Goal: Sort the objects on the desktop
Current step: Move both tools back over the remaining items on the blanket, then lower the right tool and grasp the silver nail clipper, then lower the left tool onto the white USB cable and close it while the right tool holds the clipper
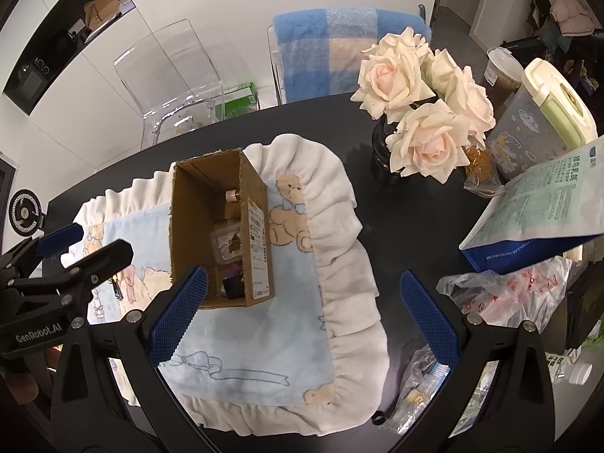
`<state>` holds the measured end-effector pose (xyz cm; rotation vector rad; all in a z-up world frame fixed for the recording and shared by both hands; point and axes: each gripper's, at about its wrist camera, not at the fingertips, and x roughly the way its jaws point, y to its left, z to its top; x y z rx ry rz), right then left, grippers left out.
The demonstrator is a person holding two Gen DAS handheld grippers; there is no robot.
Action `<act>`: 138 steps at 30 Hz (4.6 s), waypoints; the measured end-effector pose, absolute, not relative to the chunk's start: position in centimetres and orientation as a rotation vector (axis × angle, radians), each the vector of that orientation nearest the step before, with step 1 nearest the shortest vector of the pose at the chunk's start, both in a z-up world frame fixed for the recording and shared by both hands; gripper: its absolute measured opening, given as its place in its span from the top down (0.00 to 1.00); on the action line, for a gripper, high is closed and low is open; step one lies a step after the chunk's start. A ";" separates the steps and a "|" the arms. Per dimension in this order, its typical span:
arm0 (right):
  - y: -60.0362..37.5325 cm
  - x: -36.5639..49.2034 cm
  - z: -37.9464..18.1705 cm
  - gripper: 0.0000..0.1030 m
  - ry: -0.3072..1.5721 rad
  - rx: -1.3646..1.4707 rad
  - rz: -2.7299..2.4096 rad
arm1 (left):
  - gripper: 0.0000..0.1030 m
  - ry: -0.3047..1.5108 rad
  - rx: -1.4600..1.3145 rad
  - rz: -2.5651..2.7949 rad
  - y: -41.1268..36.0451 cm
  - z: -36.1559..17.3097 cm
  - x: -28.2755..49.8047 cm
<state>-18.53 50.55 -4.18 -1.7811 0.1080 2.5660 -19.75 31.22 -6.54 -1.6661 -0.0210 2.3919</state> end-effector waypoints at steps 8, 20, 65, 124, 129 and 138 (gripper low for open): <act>47.4 -17.4 -3.6 0.00 0.058 -1.811 2.606 | 0.00 -0.113 -1.711 2.430 27.0 -5.9 -17.3; 36.9 -14.4 -2.7 0.00 -0.081 -1.827 2.680 | 0.00 -0.211 -1.732 2.473 15.8 -5.2 -12.0; 10.4 -11.4 -14.1 0.00 -0.248 -2.005 2.610 | 0.01 -0.319 -1.866 2.369 -8.7 -16.7 -9.0; 10.5 -14.8 -32.3 0.86 -0.346 -2.218 2.471 | 0.01 -0.327 -1.955 2.290 -6.8 -32.1 -15.0; 12.9 -15.2 -32.2 0.86 -0.320 -2.196 2.461 | 0.01 -0.286 -1.958 2.296 -5.0 -32.7 -16.3; 14.9 -15.3 -32.4 0.86 -0.291 -2.199 2.451 | 0.02 -0.229 -1.996 2.309 -3.6 -33.8 -17.3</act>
